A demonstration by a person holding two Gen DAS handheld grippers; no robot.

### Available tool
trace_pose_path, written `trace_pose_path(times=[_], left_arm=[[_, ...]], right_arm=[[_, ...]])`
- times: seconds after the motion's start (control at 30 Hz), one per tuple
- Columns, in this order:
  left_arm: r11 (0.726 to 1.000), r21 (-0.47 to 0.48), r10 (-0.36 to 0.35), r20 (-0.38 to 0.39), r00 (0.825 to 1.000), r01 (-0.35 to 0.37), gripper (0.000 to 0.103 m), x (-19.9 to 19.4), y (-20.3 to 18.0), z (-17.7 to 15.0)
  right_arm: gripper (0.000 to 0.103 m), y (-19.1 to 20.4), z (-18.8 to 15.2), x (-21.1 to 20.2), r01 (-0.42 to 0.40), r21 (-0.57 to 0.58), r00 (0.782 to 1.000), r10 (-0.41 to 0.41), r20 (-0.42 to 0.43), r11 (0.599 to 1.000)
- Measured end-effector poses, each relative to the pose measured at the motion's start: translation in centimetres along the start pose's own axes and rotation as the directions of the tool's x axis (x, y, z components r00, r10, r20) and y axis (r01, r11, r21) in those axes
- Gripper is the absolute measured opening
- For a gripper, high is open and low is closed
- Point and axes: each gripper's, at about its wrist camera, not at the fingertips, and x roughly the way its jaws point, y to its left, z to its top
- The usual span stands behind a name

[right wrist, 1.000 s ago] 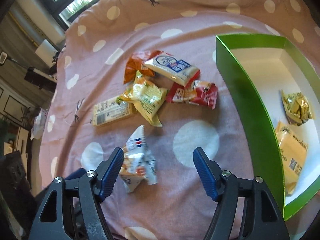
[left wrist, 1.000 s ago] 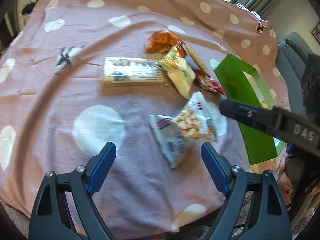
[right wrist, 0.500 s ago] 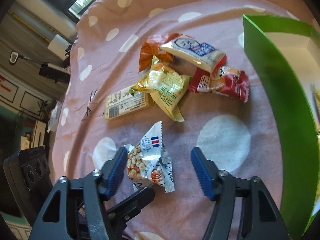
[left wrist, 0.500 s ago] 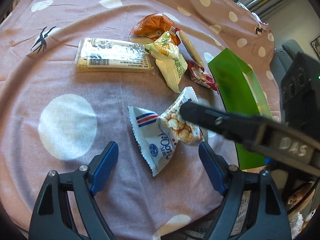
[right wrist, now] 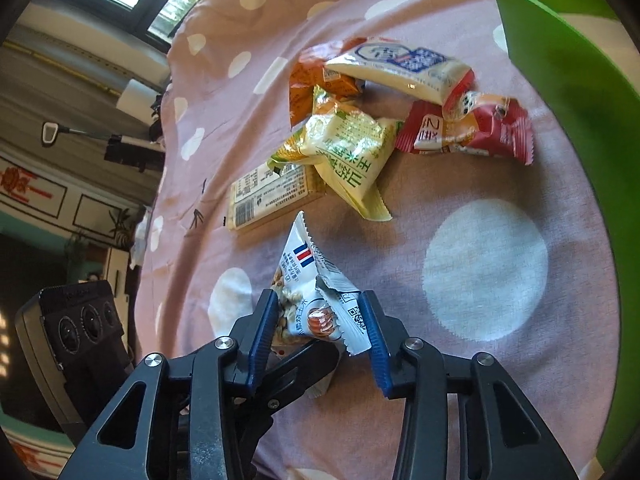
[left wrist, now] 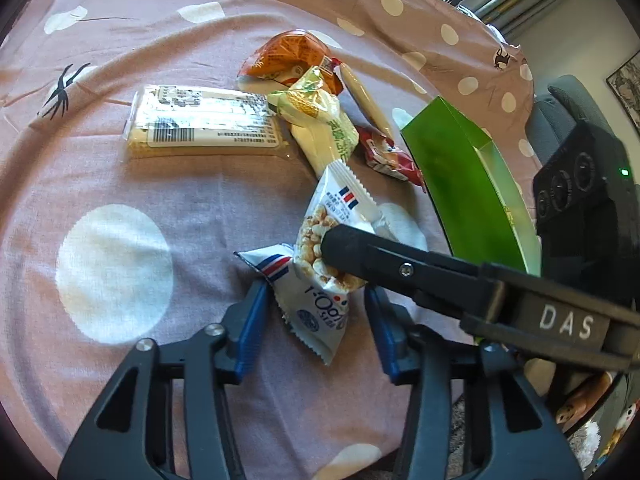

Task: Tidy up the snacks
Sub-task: 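Carry the white peanut bag into the green box and open the right gripper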

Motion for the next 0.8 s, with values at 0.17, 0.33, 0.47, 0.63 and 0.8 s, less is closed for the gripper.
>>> trace_pose_path(times=[0.17,0.33,0.47,0.63,0.8], left_arm=[[0.999,0.05,-0.007,0.039,0.999,0.005,0.042,-1.2,-1.9,0.5],[0.99,0.136,-0.057,0.095,0.994,0.044,0.042,-3.4,-5.5,2.0],[0.971,0.23,-0.097,0.116,0.989,0.069,0.04,-4.2,-9.1,3.0],[0.938,0.328,-0.146,0.093,0.985,0.108,0.038,-3.2,-13.4,4.0],[0.898,0.427,-0.142,0.053,0.989,0.106,0.036,-0.4,-17.8,4.5]], right_arm=[[0.044,0.9,-0.2,-2.4,0.029,-0.036,0.997,-0.026,0.067,0.999],[0.044,1.6,-0.1,-6.7,0.025,-0.05,0.983,-0.016,0.184,0.998],[0.044,1.6,0.0,-11.0,0.042,-0.045,0.955,-0.027,0.297,0.998],[0.044,0.2,-0.2,-15.8,0.09,0.004,0.904,-0.083,0.419,0.996],[0.044,-3.4,-0.4,-19.1,0.097,0.1,0.863,-0.134,0.487,0.99]])
